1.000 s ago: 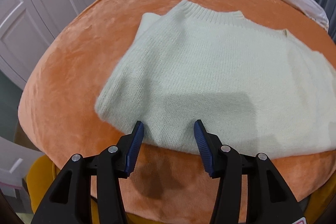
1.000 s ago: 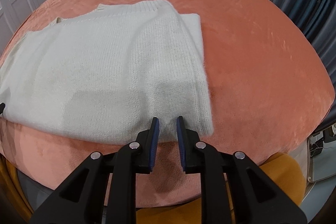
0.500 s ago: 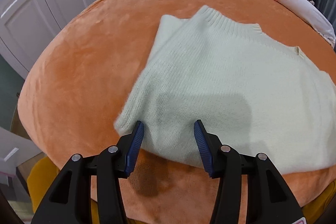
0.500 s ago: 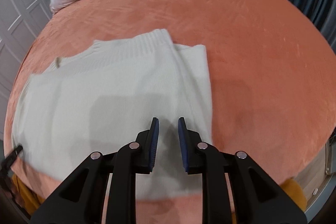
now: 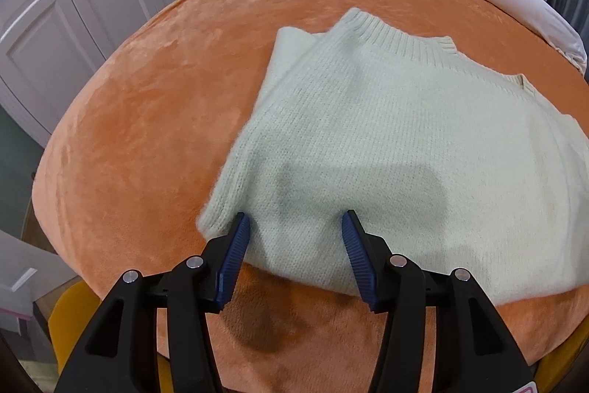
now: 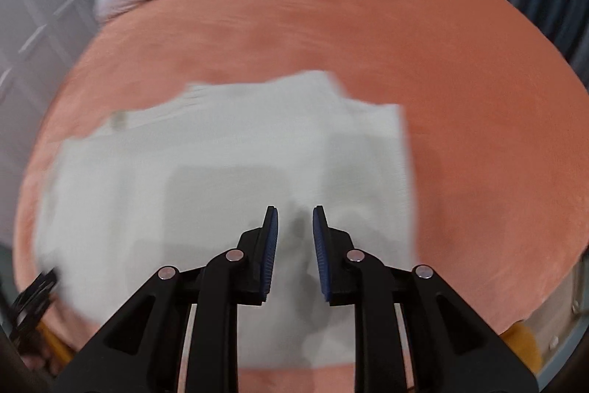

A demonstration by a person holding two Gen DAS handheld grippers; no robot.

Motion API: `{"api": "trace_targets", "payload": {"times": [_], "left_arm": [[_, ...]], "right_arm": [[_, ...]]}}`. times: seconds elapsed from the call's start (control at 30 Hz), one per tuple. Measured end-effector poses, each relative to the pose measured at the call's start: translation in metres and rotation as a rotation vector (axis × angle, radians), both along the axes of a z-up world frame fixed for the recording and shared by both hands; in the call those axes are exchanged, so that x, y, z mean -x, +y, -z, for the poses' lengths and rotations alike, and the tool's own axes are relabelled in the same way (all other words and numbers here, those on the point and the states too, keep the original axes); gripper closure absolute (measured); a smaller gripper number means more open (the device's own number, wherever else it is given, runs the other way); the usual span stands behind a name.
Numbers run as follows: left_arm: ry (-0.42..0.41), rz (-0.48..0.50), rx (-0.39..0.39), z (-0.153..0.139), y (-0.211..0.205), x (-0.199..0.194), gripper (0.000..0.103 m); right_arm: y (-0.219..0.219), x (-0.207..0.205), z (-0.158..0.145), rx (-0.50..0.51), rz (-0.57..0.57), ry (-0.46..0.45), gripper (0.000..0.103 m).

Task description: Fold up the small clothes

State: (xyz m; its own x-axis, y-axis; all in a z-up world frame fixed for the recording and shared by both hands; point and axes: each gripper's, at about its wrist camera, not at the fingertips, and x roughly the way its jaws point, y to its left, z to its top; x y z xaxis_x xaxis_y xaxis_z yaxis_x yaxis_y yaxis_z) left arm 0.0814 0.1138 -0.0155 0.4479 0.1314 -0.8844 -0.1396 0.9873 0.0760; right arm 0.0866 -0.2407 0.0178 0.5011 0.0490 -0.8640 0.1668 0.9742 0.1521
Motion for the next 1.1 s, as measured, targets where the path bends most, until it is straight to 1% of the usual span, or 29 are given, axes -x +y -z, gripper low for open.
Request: {"api": "trace_targets", "payload": {"times": [0.07,0.1,0.13,0.23,0.33,0.4,0.43,0.5,0.6,0.7,0.8,0.97,1.1], "left_arm": [[-0.002,-0.002,0.009,-0.005,0.0,0.002,0.051],[-0.005,-0.006,0.024,-0.008,0.001,0.004,0.051],[-0.009,-0.011,0.035,-0.011,0.001,0.006,0.051],[-0.026,-0.034,0.059,-0.02,0.009,0.013,0.051],[-0.038,-0.069,0.079,-0.026,0.024,0.017,0.051],[-0.038,-0.101,0.123,-0.028,0.037,0.021,0.05],[-0.033,-0.118,0.157,-0.027,0.045,0.021,0.048],[-0.025,-0.143,0.218,-0.024,0.055,0.022,0.048],[-0.006,-0.166,0.294,-0.014,0.064,0.021,0.043],[0.017,-0.174,0.345,-0.002,0.066,0.016,0.042],[0.013,-0.187,0.374,0.003,0.067,0.012,0.037],[-0.001,-0.19,0.375,0.006,0.065,0.0,0.028],[-0.018,-0.232,0.372,0.0,0.067,-0.002,0.027]], "right_arm": [[0.04,0.002,-0.002,-0.006,-0.098,-0.003,0.083],[0.051,0.001,-0.002,-0.014,-0.125,0.0,0.083],[0.073,-0.001,0.0,-0.024,-0.174,0.007,0.083],[0.11,-0.01,0.003,-0.012,-0.247,0.012,0.083],[0.139,-0.021,0.013,0.009,-0.292,0.038,0.083],[0.147,-0.028,0.02,0.052,-0.302,0.052,0.082],[0.15,-0.03,0.022,0.069,-0.306,0.057,0.081],[0.155,-0.034,0.027,0.1,-0.314,0.062,0.079],[0.157,-0.035,0.031,0.13,-0.321,0.061,0.077],[0.161,-0.036,0.034,0.151,-0.322,0.061,0.076],[0.163,-0.037,0.035,0.158,-0.317,0.061,0.075],[0.165,-0.038,0.036,0.16,-0.315,0.058,0.075],[0.164,-0.037,0.037,0.152,-0.314,0.054,0.075]]}}
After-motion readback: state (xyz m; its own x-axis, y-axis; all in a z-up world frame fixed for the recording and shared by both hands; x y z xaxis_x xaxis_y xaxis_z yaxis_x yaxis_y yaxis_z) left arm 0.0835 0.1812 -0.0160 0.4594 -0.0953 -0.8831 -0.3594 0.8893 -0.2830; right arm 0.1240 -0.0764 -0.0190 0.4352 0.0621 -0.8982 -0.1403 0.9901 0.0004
